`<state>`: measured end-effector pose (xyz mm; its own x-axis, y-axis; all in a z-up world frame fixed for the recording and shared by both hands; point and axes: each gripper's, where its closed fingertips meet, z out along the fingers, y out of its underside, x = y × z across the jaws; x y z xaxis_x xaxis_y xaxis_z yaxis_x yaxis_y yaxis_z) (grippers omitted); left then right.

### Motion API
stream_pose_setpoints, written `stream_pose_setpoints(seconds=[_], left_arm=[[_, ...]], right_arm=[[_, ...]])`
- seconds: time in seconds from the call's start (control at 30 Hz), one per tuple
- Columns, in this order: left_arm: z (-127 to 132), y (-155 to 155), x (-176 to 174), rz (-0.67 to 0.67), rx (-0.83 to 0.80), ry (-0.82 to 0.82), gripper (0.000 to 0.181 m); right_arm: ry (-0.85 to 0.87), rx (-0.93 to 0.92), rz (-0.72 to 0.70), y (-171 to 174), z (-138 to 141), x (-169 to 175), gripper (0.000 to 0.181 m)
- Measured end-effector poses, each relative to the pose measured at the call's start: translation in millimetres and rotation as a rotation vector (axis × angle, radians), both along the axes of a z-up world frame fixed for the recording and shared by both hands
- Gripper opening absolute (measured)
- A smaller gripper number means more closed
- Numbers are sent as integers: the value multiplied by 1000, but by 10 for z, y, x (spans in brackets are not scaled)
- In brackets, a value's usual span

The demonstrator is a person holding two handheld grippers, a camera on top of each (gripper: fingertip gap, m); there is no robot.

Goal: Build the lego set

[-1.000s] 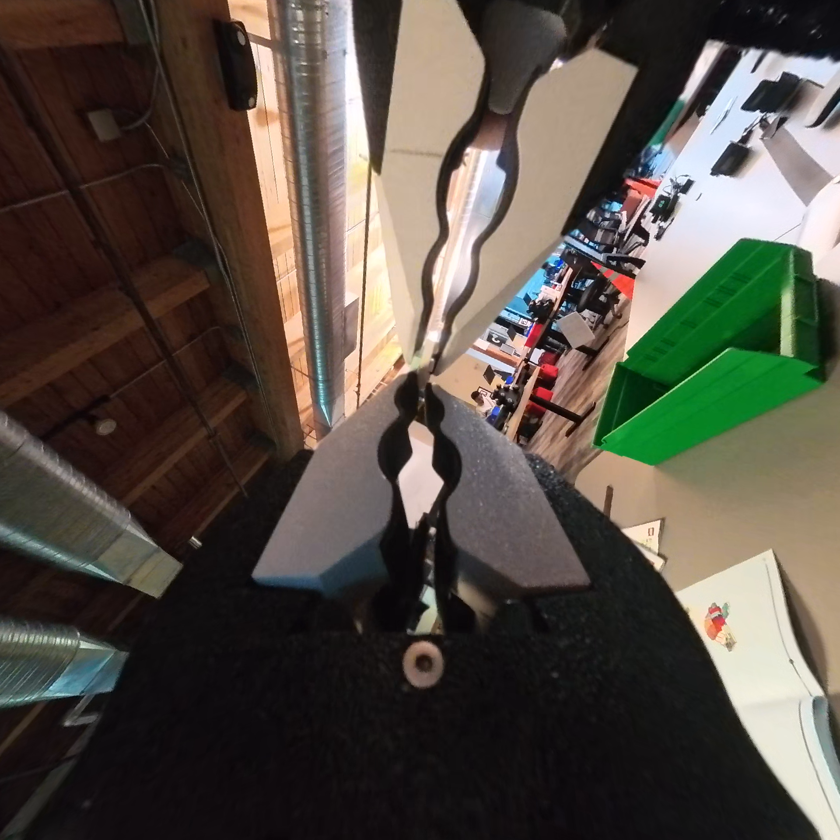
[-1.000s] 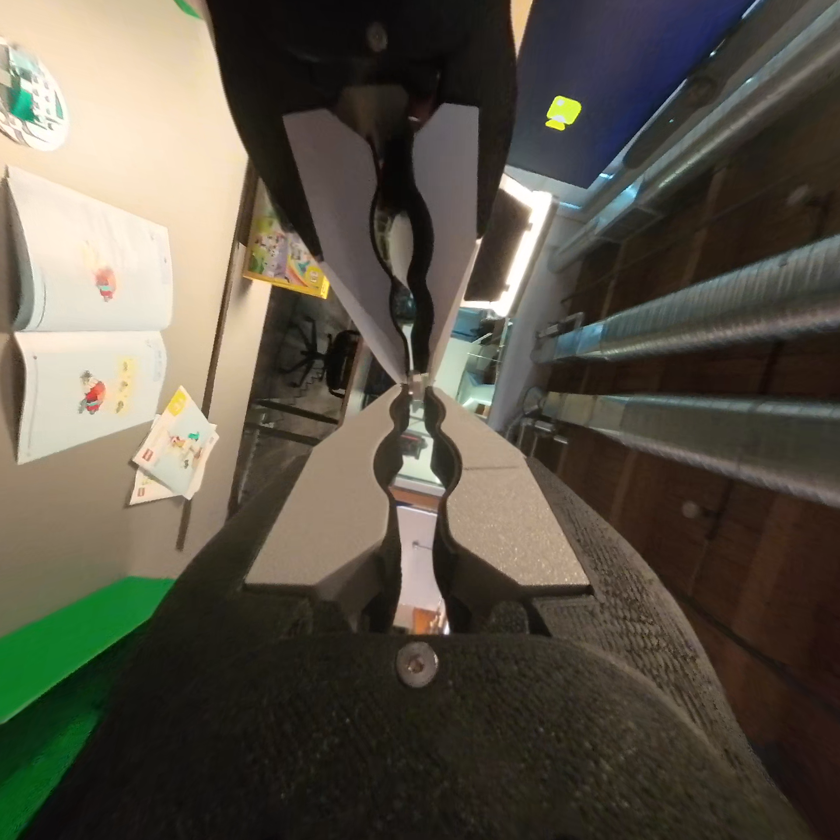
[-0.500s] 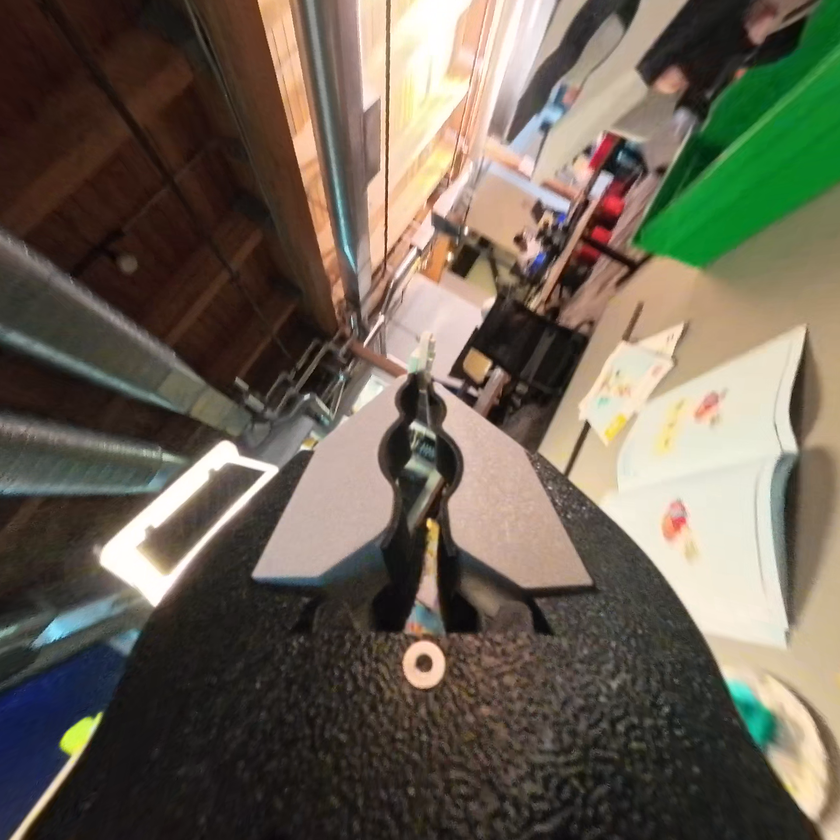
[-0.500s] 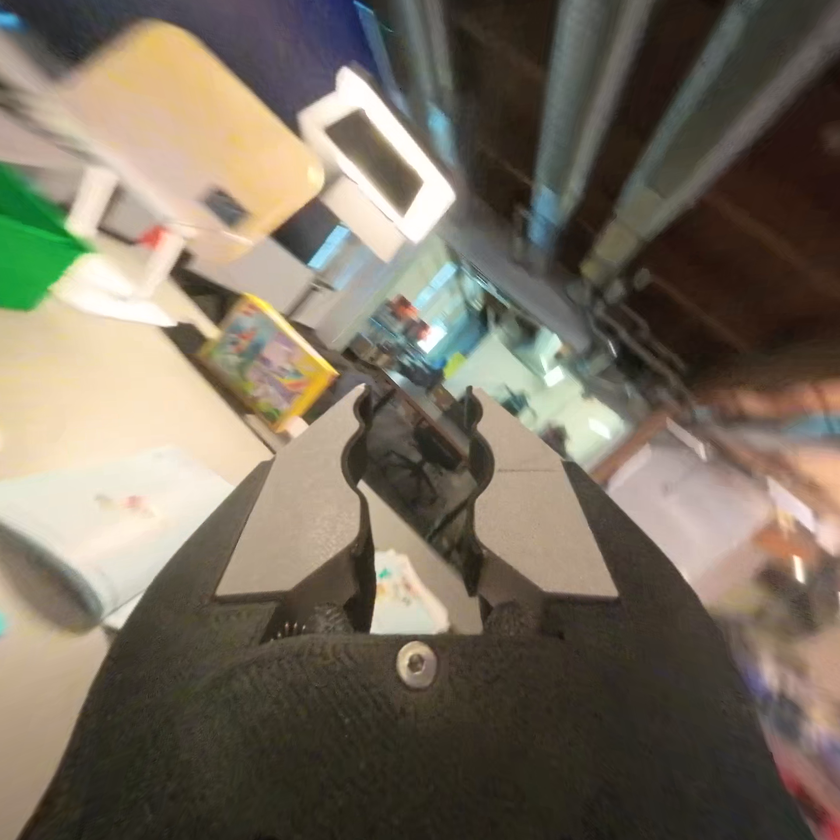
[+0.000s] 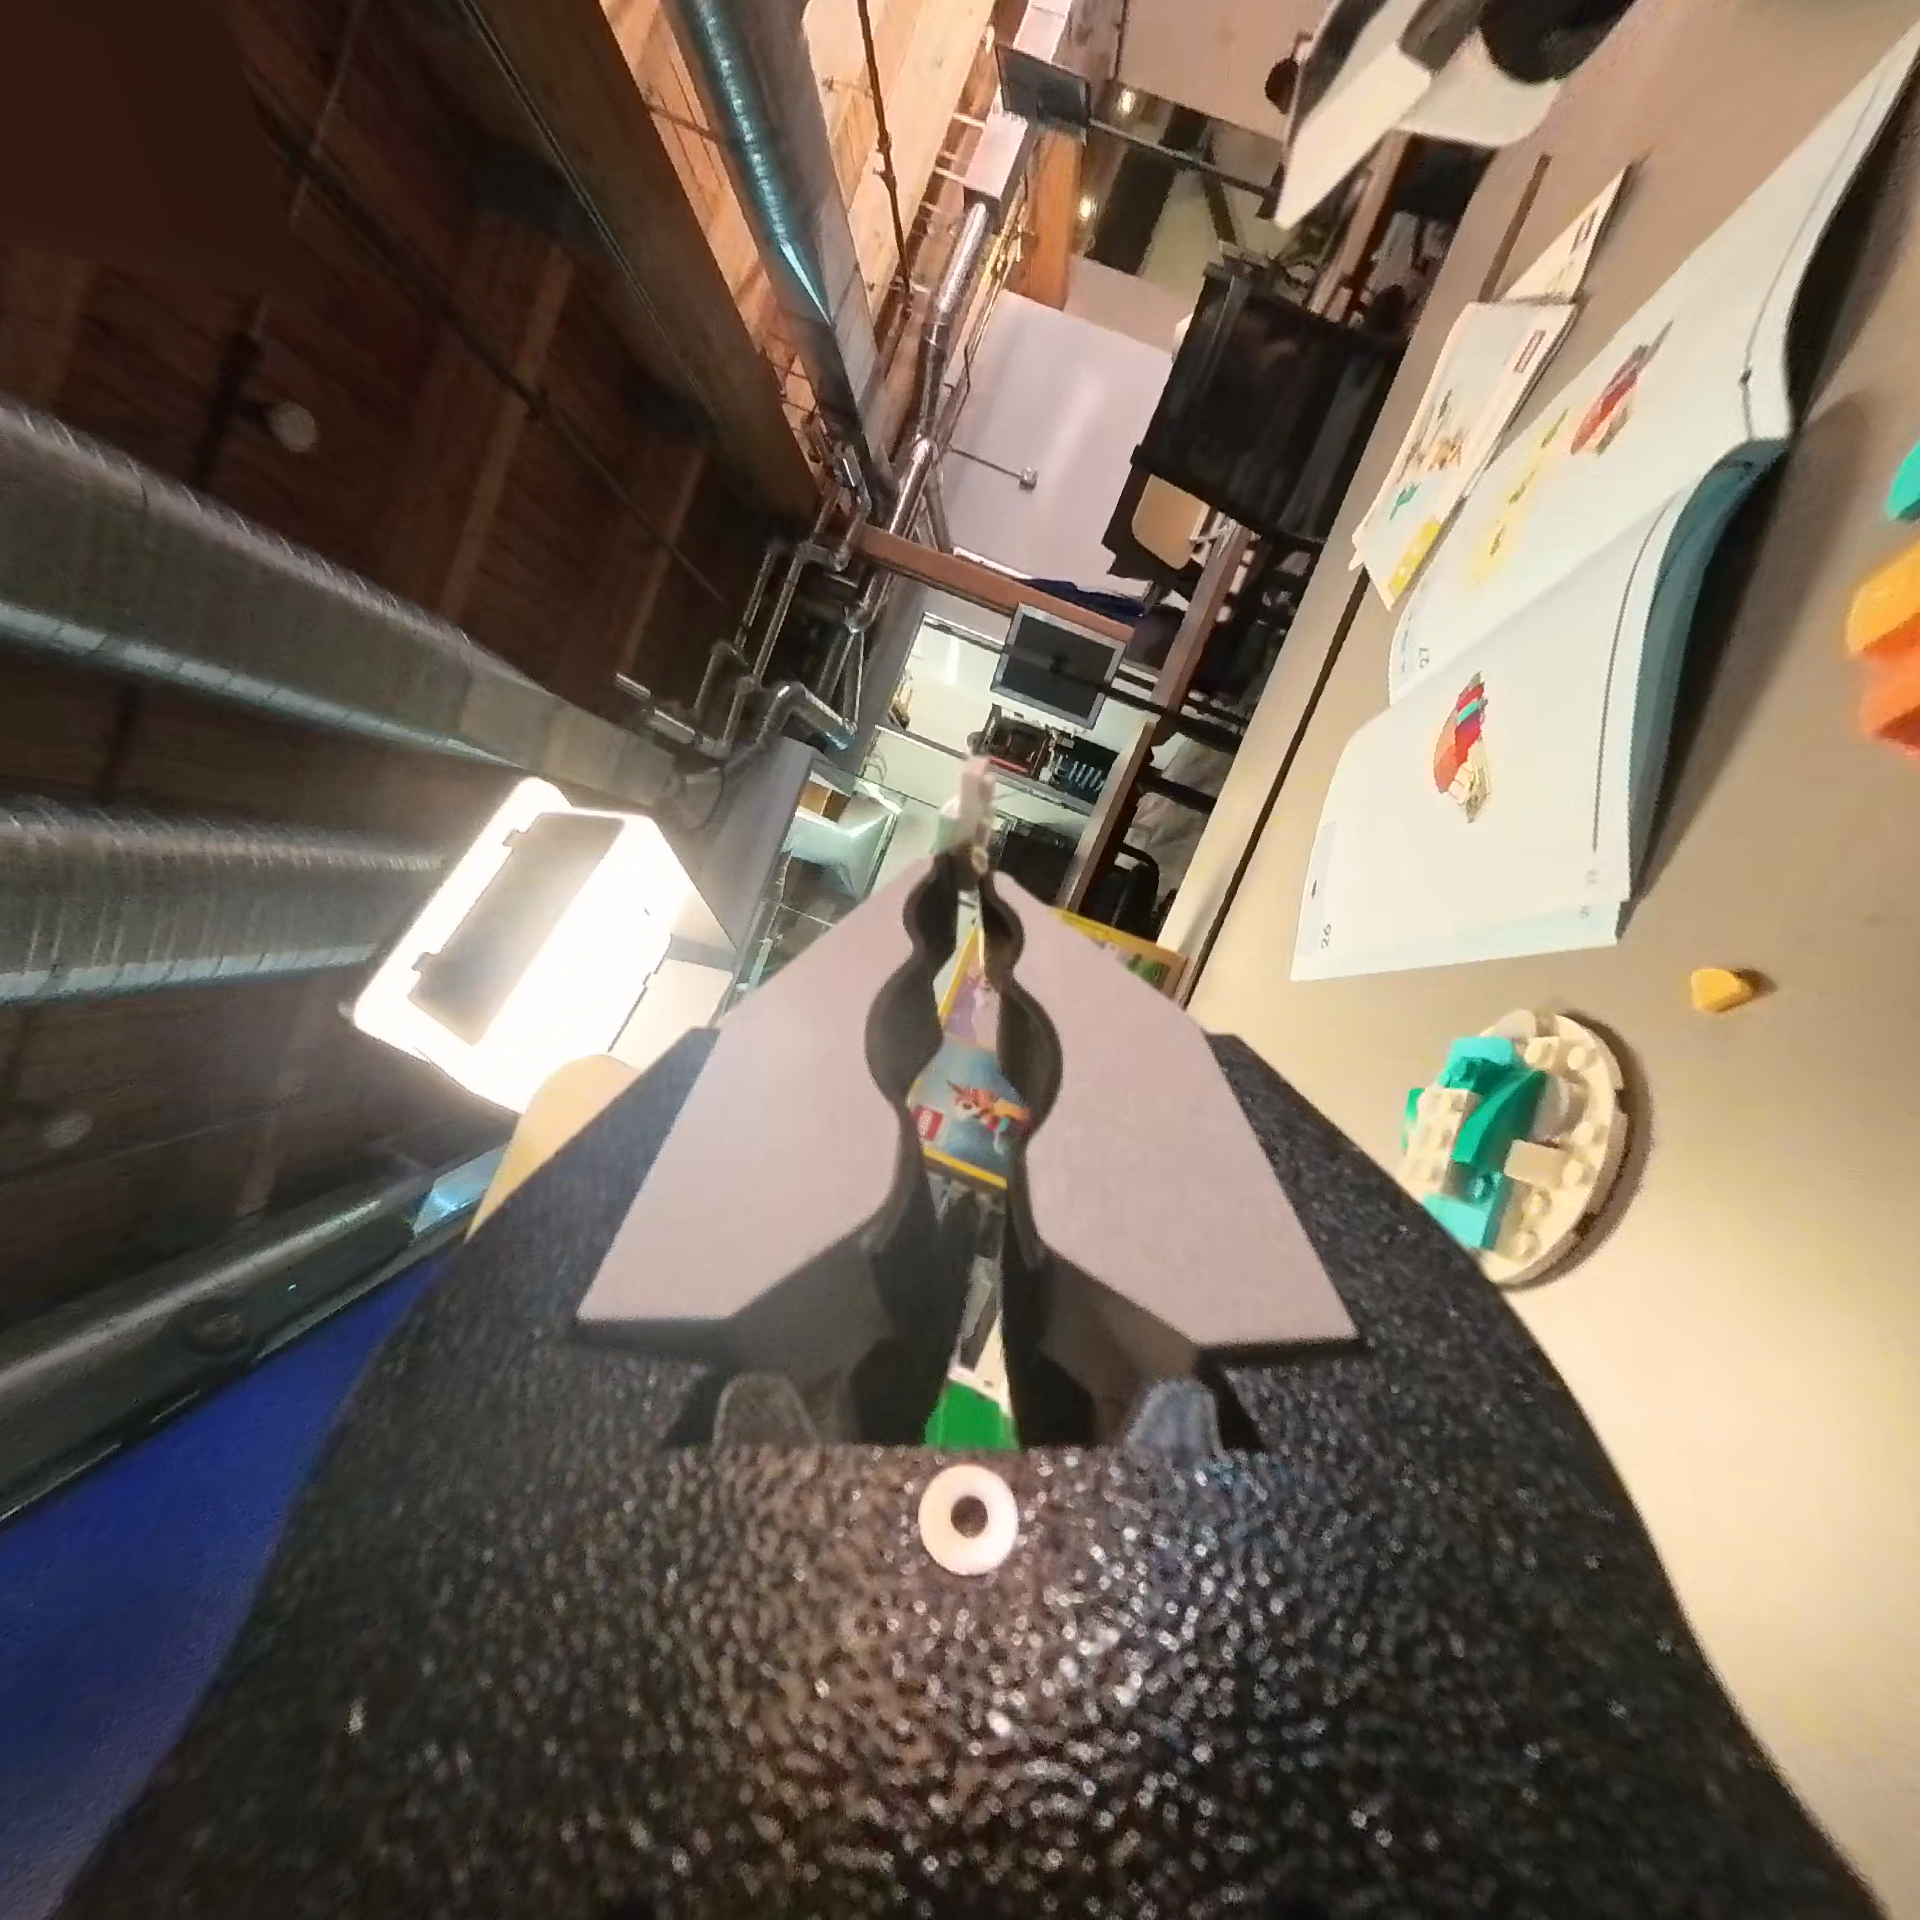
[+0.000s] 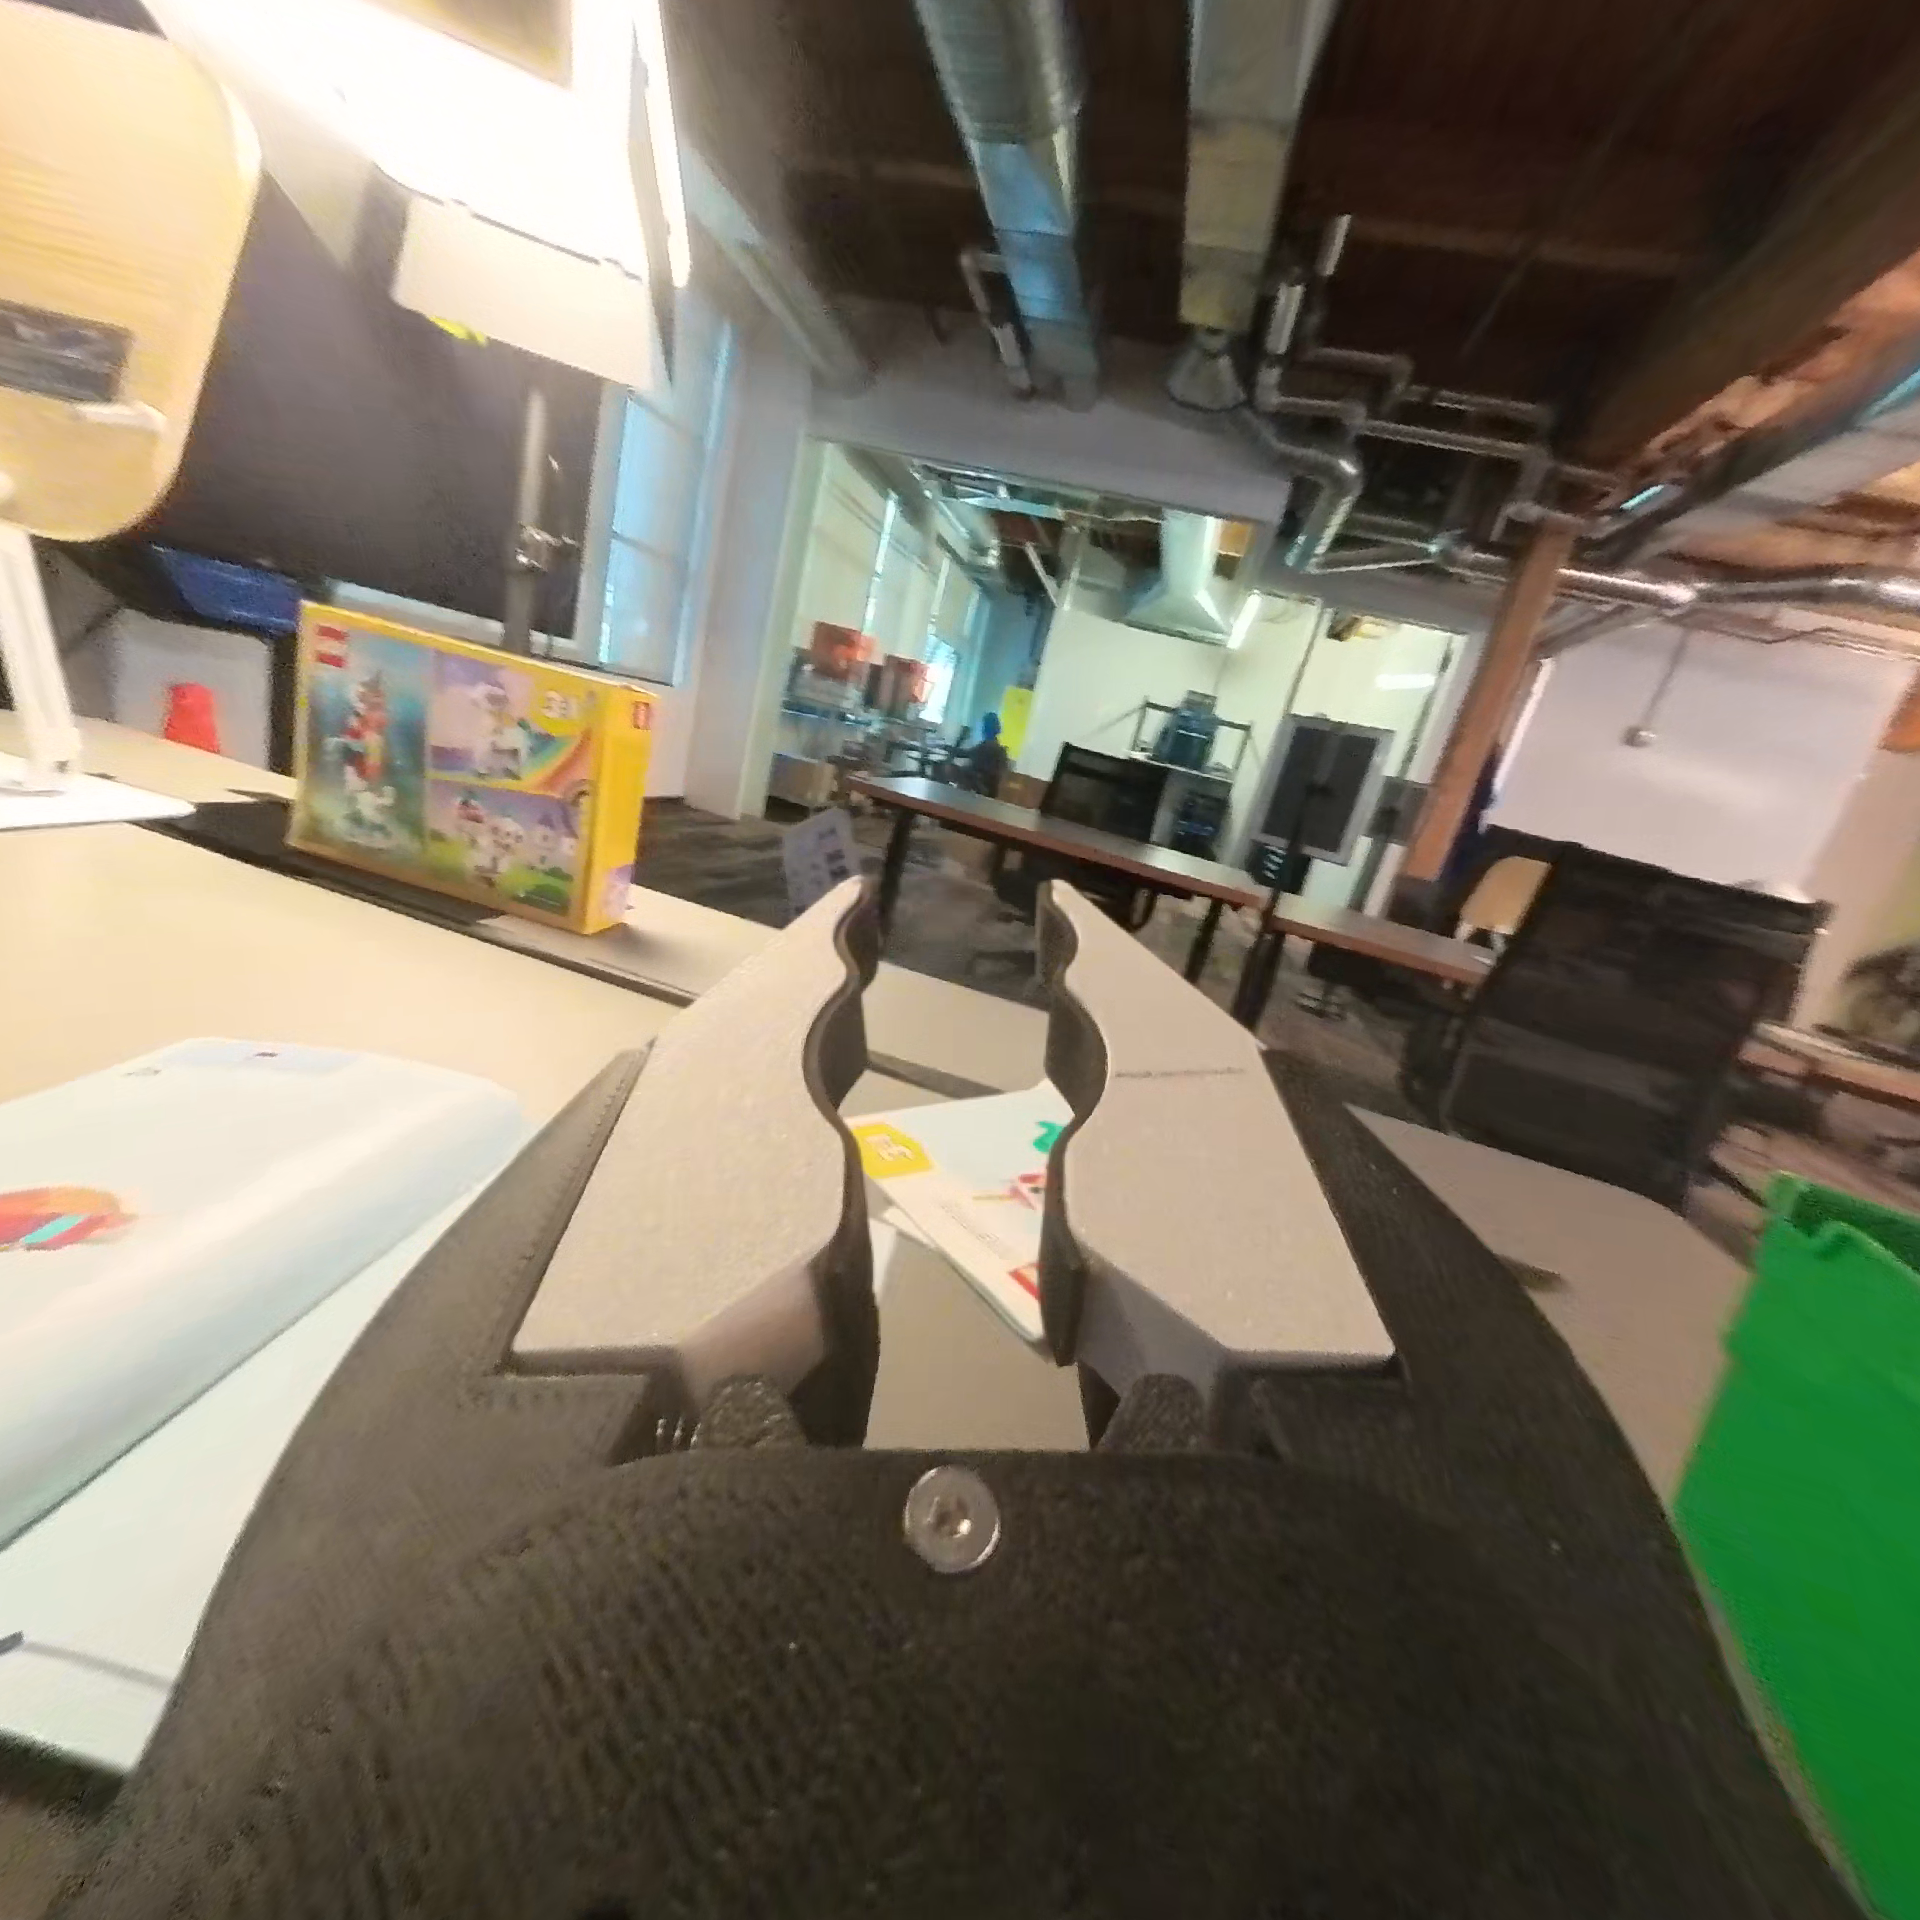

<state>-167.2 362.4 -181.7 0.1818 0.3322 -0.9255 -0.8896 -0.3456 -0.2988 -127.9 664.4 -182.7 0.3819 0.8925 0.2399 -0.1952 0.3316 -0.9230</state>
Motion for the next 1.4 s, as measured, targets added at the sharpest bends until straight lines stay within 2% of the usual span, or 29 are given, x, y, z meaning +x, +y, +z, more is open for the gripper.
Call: stream_pose_setpoints(seconds=[0.17, 0.4, 0.87, 1.4], left_arm=[[-194, 6, -59, 3, -57, -4, 1], [-331, 98, 0, -39, -107, -17, 1], [-285, 101, 135, -89, -101, 23, 1], [-297, 96, 145, -74, -123, 83, 1]], right_arm=[[15, -1, 61, -41, 14, -50, 27], [8, 28, 98, -124, 14, -68, 24], [-12, 42, 113, -156, -17, -96, 19], [-22, 49, 130, -190, -35, -124, 17]])
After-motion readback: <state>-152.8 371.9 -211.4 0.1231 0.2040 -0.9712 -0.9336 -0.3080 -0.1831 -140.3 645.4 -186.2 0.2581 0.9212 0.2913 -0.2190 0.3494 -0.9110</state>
